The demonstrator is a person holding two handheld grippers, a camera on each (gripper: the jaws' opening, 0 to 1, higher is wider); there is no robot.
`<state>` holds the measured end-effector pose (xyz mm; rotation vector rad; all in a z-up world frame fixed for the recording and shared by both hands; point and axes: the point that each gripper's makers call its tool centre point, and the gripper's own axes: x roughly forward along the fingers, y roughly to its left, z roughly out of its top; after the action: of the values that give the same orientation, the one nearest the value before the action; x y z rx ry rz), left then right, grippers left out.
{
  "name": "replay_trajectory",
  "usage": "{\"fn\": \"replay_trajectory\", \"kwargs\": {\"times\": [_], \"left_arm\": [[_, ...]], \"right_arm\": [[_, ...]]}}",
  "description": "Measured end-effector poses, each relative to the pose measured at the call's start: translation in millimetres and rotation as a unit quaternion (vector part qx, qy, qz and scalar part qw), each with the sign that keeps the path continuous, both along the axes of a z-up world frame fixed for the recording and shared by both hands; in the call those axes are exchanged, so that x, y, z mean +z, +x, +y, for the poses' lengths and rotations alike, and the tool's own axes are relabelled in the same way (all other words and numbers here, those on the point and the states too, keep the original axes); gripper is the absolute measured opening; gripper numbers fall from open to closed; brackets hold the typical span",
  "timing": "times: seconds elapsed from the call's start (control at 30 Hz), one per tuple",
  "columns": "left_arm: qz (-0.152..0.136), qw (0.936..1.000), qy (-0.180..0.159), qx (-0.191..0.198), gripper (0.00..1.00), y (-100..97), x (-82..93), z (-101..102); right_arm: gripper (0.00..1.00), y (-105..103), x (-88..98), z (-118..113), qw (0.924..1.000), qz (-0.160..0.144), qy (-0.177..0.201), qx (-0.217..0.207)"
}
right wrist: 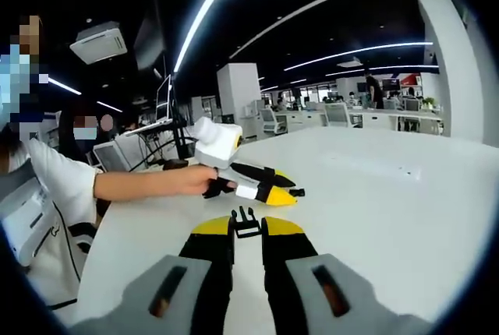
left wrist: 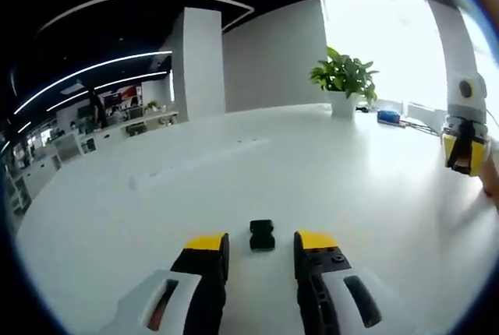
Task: Snap the two parts of the plastic buckle together until the buckle closes and remains connected.
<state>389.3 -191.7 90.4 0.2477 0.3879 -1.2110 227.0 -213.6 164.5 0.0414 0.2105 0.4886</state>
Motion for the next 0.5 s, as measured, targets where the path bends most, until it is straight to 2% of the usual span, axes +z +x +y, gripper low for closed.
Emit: {"fn": "replay_trajectory", "kwargs": {"times": [0.27, 0.5], "left_arm": [[0.014, 0.9999, -0.001, 0.004, 0.28, -0.1, -0.3, -0.2], [0.011, 0.9999, 0.005, 0.000, 0.27, -0.1, -0.4, -1.8]], "right_arm": [[0.12, 0.4, 0.8, 0.0, 1.0000, -0.001, -0.002, 0.000], [0.12, 0.6, 0.6, -0.6, 1.0000, 0.000, -0.004, -0.001]]}}
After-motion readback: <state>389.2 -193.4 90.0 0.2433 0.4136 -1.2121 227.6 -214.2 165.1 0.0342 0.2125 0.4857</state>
